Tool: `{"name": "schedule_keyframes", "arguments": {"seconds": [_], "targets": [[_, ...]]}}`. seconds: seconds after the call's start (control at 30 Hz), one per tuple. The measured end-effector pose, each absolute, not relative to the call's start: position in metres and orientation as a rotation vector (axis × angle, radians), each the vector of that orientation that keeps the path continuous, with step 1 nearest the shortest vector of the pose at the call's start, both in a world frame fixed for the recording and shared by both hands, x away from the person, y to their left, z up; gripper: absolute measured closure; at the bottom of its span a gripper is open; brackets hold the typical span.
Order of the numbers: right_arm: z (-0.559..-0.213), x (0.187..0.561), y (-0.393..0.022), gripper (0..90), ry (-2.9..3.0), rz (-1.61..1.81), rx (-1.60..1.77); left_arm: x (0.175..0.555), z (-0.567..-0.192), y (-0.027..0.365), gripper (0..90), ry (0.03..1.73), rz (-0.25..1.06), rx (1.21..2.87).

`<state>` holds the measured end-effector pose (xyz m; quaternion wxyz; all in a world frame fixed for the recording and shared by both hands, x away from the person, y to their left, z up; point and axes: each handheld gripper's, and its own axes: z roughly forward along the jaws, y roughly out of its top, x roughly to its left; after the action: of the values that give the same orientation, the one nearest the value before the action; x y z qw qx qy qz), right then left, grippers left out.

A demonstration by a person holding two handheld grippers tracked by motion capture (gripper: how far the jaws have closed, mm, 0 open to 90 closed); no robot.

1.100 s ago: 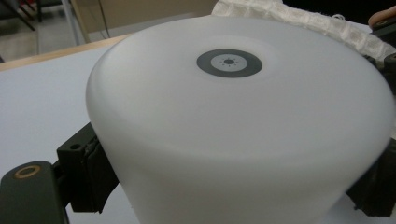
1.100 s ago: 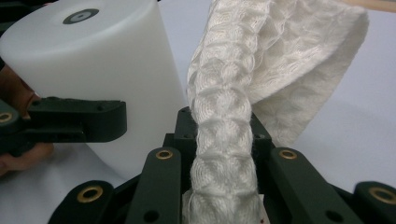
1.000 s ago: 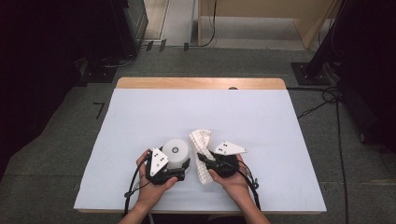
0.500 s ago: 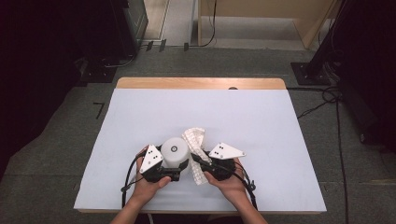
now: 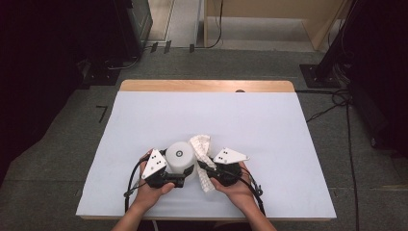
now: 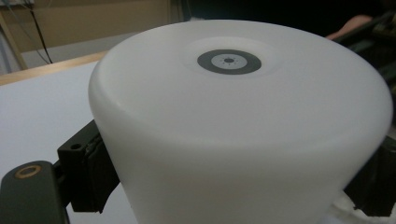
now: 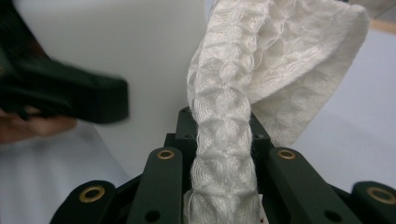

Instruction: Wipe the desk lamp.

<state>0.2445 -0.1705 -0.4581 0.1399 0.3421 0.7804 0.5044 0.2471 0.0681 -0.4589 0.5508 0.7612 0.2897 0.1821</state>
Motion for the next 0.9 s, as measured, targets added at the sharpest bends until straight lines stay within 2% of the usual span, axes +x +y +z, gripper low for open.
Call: {"name": "schedule_keyframes", "arguments": {"seconds": [0.17,0.43,0.7,0.9], "targets": [[-0.444,0.242,-0.178,74.4,2.189,1.549,0.944,0.250,-0.465,0.064,8.8,0.681,0.436,1.830],[-0.466,0.253,-0.177,74.5,2.282,1.437,1.039,0.251,-0.464,0.064,8.8,0.664,0.430,1.820],[-0.447,0.244,-0.180,74.5,2.191,1.523,0.964,0.251,-0.469,0.060,8.8,0.667,0.443,1.847],[-0.463,0.250,-0.180,74.4,2.248,1.444,1.016,0.252,-0.469,0.061,8.8,0.672,0.464,1.840]]}}
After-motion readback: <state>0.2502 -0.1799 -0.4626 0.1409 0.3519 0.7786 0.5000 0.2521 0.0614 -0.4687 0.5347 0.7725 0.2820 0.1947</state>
